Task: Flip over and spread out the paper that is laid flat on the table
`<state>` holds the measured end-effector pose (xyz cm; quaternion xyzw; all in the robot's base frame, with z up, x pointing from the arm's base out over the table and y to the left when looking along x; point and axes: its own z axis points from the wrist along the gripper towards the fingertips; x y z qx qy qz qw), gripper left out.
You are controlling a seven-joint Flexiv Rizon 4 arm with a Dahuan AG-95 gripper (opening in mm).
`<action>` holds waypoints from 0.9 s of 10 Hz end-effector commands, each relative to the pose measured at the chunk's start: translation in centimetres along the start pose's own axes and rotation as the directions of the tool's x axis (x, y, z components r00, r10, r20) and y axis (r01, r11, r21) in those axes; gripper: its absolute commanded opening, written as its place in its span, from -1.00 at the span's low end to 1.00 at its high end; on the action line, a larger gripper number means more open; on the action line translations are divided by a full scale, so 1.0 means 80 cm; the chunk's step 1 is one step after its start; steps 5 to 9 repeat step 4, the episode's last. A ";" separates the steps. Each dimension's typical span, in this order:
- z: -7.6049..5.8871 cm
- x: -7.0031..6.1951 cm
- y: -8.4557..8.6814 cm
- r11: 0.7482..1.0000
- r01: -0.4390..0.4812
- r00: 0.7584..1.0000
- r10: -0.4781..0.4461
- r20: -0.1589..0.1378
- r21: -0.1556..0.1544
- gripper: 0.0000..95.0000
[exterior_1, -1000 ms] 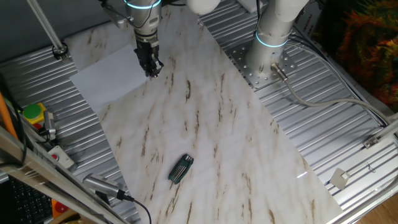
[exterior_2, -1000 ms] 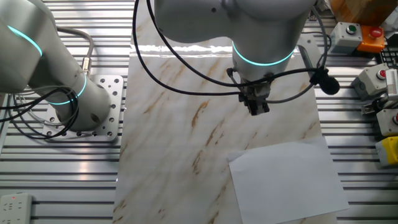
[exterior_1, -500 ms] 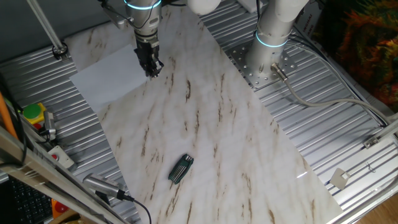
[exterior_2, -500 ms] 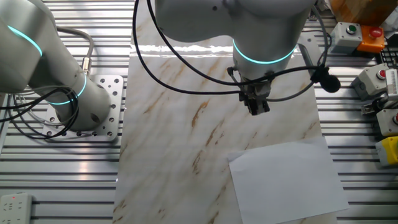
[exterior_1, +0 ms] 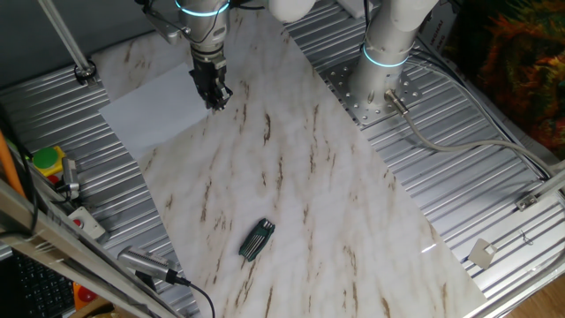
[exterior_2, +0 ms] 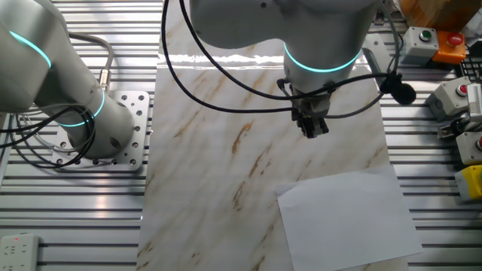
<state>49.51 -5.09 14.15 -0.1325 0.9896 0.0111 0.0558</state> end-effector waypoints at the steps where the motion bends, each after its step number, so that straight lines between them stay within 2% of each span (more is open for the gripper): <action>1: -0.001 -0.001 0.000 1.000 0.017 1.000 -0.017 -0.003 -0.004 -0.60; 9: -0.001 -0.001 0.000 0.999 0.033 0.999 -0.033 -0.007 -0.010 -0.60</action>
